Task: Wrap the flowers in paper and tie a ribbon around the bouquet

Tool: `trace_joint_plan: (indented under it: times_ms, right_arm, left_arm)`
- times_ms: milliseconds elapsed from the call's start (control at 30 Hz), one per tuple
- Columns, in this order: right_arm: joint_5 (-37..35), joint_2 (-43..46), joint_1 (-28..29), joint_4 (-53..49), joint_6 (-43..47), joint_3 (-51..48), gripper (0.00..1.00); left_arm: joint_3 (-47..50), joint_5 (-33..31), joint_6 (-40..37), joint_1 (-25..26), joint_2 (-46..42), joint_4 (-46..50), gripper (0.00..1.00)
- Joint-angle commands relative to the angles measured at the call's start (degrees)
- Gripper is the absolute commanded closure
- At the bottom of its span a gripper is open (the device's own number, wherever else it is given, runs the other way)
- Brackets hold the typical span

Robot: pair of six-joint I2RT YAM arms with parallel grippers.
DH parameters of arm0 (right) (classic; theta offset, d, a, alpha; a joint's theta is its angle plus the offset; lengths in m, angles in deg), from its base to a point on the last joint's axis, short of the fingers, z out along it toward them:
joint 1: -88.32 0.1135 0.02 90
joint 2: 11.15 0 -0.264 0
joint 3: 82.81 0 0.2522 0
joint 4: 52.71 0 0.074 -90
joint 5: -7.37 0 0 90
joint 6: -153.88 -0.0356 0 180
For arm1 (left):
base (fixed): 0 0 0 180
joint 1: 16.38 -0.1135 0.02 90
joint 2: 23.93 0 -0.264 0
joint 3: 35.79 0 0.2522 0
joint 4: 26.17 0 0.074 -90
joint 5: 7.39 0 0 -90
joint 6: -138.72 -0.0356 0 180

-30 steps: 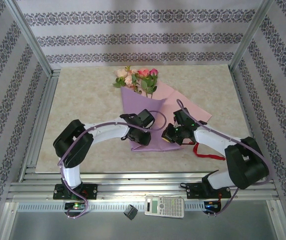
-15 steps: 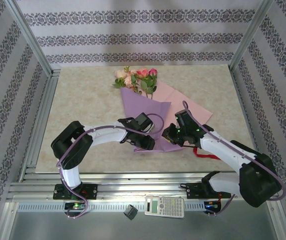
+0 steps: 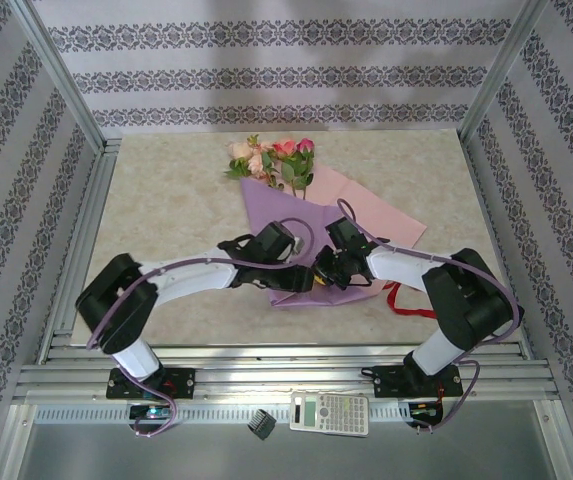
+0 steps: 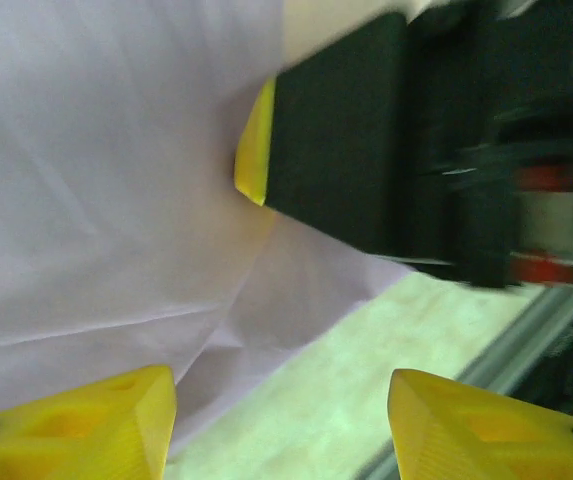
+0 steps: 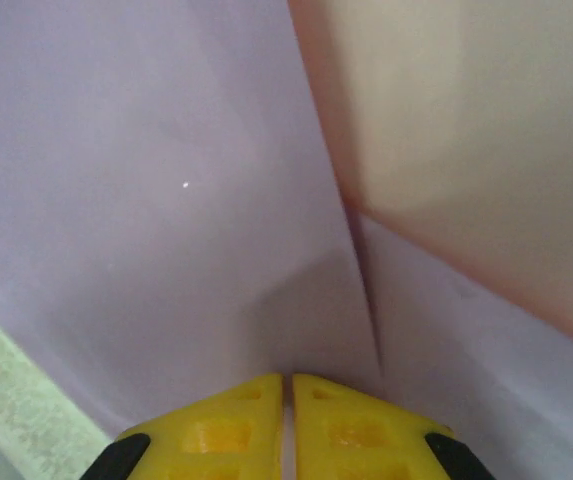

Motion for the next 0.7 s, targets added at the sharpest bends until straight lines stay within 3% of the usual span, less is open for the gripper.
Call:
trace_joint_plan:
  times_ms: [0,167,500,667]
  right_arm:
    - [-0.56,-0.17,-0.98,-0.8,2.3,-0.9,0.89]
    - [-0.3,-0.98,-1.82,-0.96,4.14,-2.49,0.91]
    - [0.17,-3.04,-3.98,0.21,7.21,-4.79,0.91]
    - [0.6,-3.88,-4.53,0.46,7.91,-4.72,0.91]
  left_arm:
    - [5.71,0.31,7.06,-6.16,-6.4,0.08,0.41]
    - [13.69,7.08,13.44,-12.11,-7.84,-7.59,0.43]
    - [17.54,8.78,18.94,-13.69,-0.96,-20.76,0.45]
    - [17.69,10.39,19.67,-14.53,2.85,-26.19,0.5]
